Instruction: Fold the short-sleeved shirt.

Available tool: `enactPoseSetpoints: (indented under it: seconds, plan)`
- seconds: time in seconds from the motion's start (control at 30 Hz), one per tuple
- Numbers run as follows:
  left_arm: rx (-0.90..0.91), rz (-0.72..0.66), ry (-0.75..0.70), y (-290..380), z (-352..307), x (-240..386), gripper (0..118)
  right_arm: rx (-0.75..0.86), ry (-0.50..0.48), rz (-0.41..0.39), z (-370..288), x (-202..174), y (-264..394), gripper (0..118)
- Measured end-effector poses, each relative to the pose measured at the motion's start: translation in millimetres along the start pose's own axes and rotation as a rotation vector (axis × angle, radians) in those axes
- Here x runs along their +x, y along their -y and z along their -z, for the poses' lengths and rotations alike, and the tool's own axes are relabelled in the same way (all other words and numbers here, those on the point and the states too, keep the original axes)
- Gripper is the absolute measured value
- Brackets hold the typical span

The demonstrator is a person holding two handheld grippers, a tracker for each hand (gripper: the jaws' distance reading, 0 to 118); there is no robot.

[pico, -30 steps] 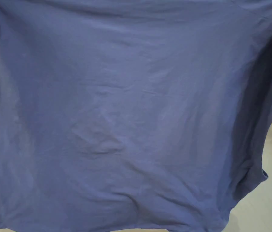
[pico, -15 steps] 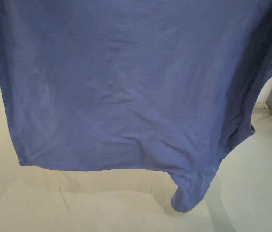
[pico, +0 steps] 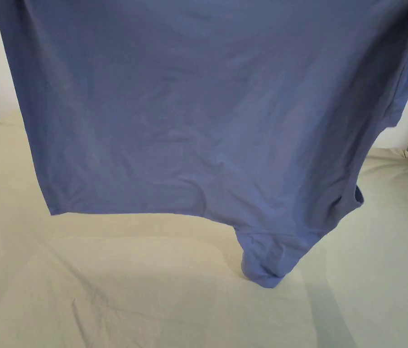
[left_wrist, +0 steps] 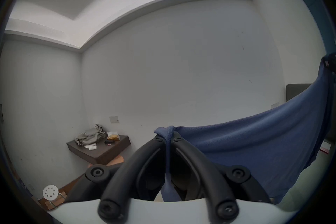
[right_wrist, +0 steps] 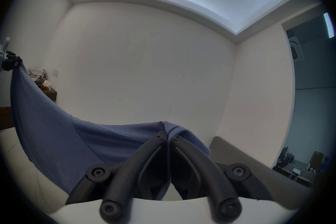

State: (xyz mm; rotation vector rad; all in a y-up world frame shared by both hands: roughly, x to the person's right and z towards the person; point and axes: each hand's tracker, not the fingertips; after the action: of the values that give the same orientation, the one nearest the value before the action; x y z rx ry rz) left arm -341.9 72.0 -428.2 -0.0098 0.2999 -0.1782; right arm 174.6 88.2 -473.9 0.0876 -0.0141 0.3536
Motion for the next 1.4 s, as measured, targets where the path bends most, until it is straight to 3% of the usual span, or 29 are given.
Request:
enactPoseSetpoints:
  seconds: [0.1,0.27,0.37,0.43,0.63,0.73,0.77,0.83,0.93,1.17,1.4]
  plan:
    - [-0.063,-0.025,0.015,39,24,11,2,-0.074,-0.079,0.085,6,-15,46,1]
    - [-0.207,0.030,0.048,126,36,32,2,-0.237,-0.147,0.081,18,-46,143,1]
    - [-0.301,0.014,0.066,187,26,39,2,-0.320,-0.207,0.146,4,-63,198,1]
    - [-0.394,-0.021,0.103,230,9,40,2,-0.375,-0.259,0.212,-12,-69,234,1]
    - [-0.628,0.038,0.162,349,-64,40,2,-0.561,-0.347,0.194,-96,-95,336,1]
    - [-0.768,0.031,0.190,408,-113,36,2,-0.665,-0.438,0.328,-154,-100,371,1]
    - [-0.805,0.043,0.200,422,-129,36,2,-0.703,-0.442,0.337,-170,-101,381,1]
    - [-0.866,0.089,0.234,448,-170,33,2,-0.779,-0.416,0.287,-210,-105,400,1]
    - [-0.921,0.157,0.262,475,-222,22,2,-0.884,-0.450,0.274,-265,-106,421,1]
    - [-0.997,0.329,0.336,484,-308,9,2,-1.093,-0.495,0.159,-347,-93,452,1]
    - [-1.053,0.321,0.378,486,-352,-6,2,-1.217,-0.546,0.210,-404,-80,454,1]
